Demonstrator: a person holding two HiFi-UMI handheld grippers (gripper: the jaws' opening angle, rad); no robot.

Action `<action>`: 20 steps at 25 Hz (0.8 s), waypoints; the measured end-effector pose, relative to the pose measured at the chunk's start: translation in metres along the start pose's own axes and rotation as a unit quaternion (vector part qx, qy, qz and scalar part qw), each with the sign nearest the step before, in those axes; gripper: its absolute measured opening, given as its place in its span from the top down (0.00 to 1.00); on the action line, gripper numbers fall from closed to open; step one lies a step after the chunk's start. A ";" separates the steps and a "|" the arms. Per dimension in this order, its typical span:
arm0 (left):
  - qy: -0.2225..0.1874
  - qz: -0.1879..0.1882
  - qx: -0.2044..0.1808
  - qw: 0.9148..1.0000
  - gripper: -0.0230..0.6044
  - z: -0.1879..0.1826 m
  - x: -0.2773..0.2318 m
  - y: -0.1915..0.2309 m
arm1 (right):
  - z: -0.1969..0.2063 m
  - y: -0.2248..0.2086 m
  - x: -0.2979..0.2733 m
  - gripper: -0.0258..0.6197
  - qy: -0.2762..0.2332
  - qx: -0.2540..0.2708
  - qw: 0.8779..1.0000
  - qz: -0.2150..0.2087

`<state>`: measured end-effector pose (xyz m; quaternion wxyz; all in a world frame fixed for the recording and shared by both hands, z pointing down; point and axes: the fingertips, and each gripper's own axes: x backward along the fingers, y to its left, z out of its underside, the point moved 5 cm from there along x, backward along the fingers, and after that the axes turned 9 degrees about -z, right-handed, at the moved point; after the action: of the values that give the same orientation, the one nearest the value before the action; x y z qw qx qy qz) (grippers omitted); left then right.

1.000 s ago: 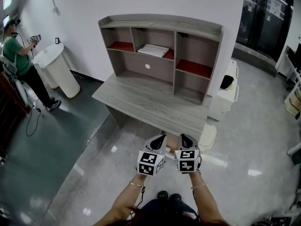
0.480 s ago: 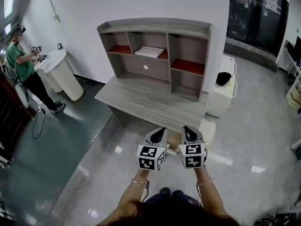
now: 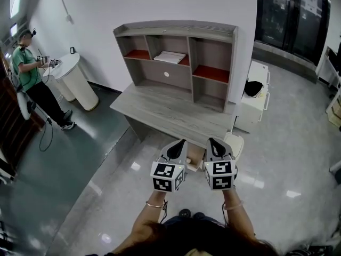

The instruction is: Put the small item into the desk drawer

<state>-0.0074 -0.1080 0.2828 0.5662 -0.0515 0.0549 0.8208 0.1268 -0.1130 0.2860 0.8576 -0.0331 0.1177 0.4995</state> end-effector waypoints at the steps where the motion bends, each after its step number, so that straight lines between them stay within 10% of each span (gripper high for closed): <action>1: -0.001 -0.003 0.003 1.000 0.94 -0.002 0.003 -0.002 | -0.002 0.000 0.003 0.96 -0.002 0.003 1.000 -0.002; 20: -0.026 -0.033 0.014 0.999 0.94 -0.021 0.028 -0.002 | -0.029 0.011 0.020 0.96 -0.046 0.015 0.999 -0.013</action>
<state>-0.0146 -0.0847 0.2579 0.5947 -0.0242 0.0496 0.8020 0.1223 -0.0954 0.2534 0.8688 0.0009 0.0853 0.4878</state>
